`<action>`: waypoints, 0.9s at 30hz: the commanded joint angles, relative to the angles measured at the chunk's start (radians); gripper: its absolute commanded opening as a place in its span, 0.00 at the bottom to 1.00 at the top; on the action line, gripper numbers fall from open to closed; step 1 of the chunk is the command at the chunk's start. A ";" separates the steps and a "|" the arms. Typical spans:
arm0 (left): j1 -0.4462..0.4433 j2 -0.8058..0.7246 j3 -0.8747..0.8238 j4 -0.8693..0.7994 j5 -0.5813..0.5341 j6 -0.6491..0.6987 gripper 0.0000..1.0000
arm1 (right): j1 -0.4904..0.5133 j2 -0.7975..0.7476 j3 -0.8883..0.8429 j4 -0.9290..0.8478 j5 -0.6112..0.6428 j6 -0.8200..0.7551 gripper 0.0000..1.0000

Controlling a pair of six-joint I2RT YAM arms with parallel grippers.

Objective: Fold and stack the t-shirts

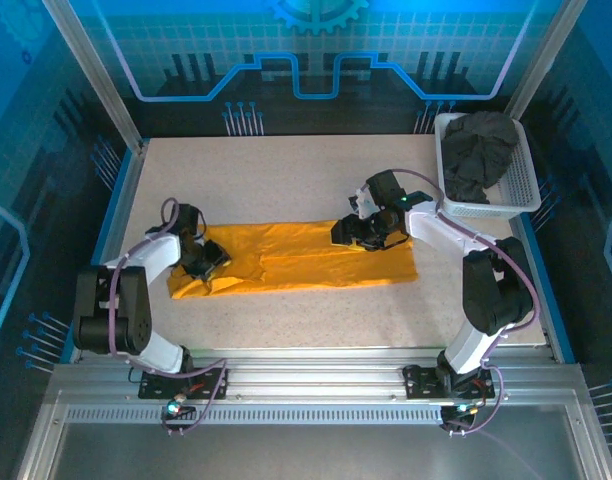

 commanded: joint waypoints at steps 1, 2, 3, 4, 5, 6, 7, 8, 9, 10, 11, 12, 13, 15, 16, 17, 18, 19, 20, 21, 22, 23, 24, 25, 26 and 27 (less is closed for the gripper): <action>-0.050 -0.085 -0.081 -0.046 0.043 -0.023 0.40 | 0.000 -0.016 0.009 0.018 -0.042 0.014 0.58; -0.064 -0.110 -0.111 -0.052 0.049 -0.039 0.39 | 0.002 -0.010 0.014 0.021 -0.042 0.016 0.58; -0.077 -0.134 -0.137 -0.064 0.048 -0.055 0.39 | 0.004 -0.004 0.020 0.023 -0.044 0.019 0.58; -0.083 -0.155 -0.156 -0.071 0.048 -0.066 0.39 | 0.004 0.002 0.025 0.028 -0.046 0.022 0.58; -0.086 -0.175 -0.180 -0.077 0.055 -0.078 0.38 | 0.007 0.010 0.029 0.032 -0.047 0.026 0.58; -0.086 -0.192 -0.196 -0.079 0.065 -0.086 0.38 | 0.007 0.015 0.035 0.034 -0.049 0.027 0.58; -0.086 -0.204 -0.201 -0.087 0.072 -0.086 0.38 | 0.008 0.020 0.039 0.035 -0.048 0.029 0.58; -0.086 -0.216 -0.193 -0.107 0.069 -0.083 0.37 | 0.010 0.025 0.044 0.035 -0.048 0.030 0.57; -0.086 -0.231 -0.174 -0.135 0.056 -0.073 0.37 | 0.011 0.030 0.049 0.034 -0.050 0.030 0.57; -0.085 -0.248 -0.151 -0.163 0.036 -0.061 0.37 | 0.012 0.032 0.052 0.034 -0.048 0.029 0.57; -0.084 -0.264 -0.123 -0.184 0.014 -0.054 0.37 | 0.014 0.034 0.055 0.032 -0.049 0.029 0.57; -0.084 -0.284 -0.092 -0.208 -0.012 -0.048 0.37 | 0.014 0.033 0.056 0.031 -0.049 0.027 0.57; -0.083 -0.302 -0.063 -0.232 -0.047 -0.047 0.39 | 0.015 0.034 0.058 0.029 -0.048 0.027 0.57; -0.081 -0.321 -0.022 -0.276 -0.115 -0.061 0.47 | 0.015 0.035 0.057 0.025 -0.046 0.026 0.57; -0.079 -0.321 -0.007 -0.300 -0.145 -0.078 0.50 | 0.015 0.034 0.055 0.024 -0.046 0.027 0.57; -0.077 -0.321 -0.002 -0.316 -0.166 -0.094 0.52 | 0.015 0.032 0.051 0.028 -0.046 0.030 0.57; -0.072 -0.321 -0.001 -0.331 -0.184 -0.116 0.52 | 0.015 0.030 0.045 0.033 -0.049 0.036 0.57; -0.065 -0.324 -0.008 -0.340 -0.189 -0.140 0.52 | 0.016 0.026 0.040 0.038 -0.050 0.041 0.57; -0.057 -0.325 -0.020 -0.344 -0.189 -0.163 0.52 | 0.017 0.025 0.035 0.043 -0.050 0.044 0.57; -0.047 -0.329 -0.037 -0.343 -0.178 -0.192 0.52 | 0.019 0.022 0.029 0.046 -0.050 0.047 0.57; -0.043 -0.332 -0.050 -0.338 -0.169 -0.211 0.51 | 0.021 0.019 0.025 0.048 -0.050 0.049 0.57; -0.043 -0.335 -0.065 -0.331 -0.160 -0.225 0.51 | 0.021 0.016 0.020 0.052 -0.050 0.050 0.57; -0.044 -0.337 -0.081 -0.325 -0.156 -0.241 0.50 | 0.023 0.015 0.015 0.055 -0.050 0.053 0.57; -0.043 -0.338 -0.097 -0.318 -0.151 -0.255 0.50 | 0.024 0.013 0.011 0.058 -0.050 0.055 0.57; -0.043 -0.338 -0.114 -0.308 -0.150 -0.269 0.51 | 0.025 0.014 0.007 0.063 -0.053 0.058 0.57; -0.043 -0.337 -0.134 -0.289 -0.139 -0.280 0.51 | 0.027 0.013 0.004 0.068 -0.059 0.061 0.57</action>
